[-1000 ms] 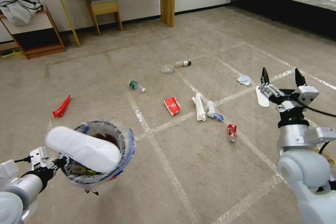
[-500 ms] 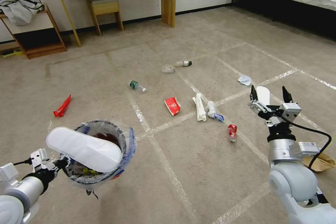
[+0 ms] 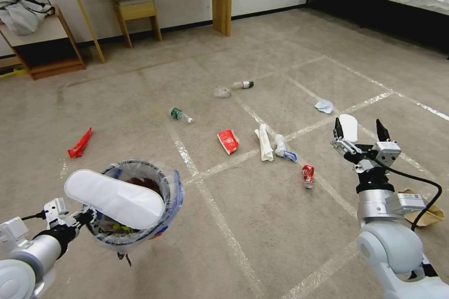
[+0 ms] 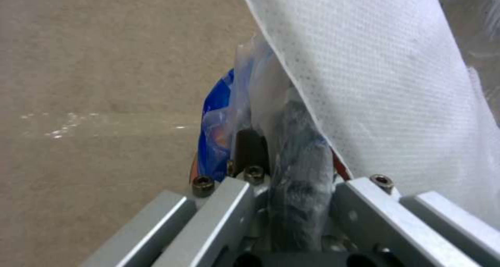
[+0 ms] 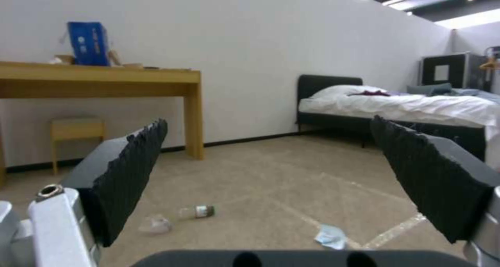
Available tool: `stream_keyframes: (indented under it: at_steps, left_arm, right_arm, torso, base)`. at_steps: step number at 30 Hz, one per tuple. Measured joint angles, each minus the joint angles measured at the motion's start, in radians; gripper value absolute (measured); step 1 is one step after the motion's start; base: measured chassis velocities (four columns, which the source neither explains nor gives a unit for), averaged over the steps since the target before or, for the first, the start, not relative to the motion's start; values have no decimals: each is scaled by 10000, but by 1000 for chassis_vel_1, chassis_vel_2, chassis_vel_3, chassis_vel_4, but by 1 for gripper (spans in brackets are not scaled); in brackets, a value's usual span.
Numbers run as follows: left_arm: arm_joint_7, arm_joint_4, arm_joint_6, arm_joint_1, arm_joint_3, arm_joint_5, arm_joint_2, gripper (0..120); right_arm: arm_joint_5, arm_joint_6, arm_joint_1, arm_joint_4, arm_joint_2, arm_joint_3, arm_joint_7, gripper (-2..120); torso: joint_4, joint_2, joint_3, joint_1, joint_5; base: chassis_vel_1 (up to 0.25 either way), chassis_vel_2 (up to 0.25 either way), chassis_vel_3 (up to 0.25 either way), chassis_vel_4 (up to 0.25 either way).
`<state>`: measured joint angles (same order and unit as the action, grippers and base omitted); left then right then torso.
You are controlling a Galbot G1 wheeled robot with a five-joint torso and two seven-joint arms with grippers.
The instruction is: Pick up the trash bin and place the garbage on the floor into it.
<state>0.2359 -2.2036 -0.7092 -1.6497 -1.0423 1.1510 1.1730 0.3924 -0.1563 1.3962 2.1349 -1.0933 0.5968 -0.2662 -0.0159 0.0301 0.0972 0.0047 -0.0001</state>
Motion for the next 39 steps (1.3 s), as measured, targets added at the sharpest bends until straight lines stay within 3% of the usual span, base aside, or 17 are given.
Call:
stream_keyframes:
  at_steps: [21,39]
  left_arm:
    - [45,200,-77,-10,-114,16,-17,1]
    - [93,404,-85,-44,-372,67,-26,1]
  right_arm:
    - [-120,-5,-169,-222,-137,-293,22,99]
    - [-173,-52,-325,-582,-295,-633,222,100]
  torso:
    - [-6,0,0,2,1]
    - [0,0,-1,0,0]
  base:
    - [-83,-83,-75,-79]
    - [-7,10,12,-8]
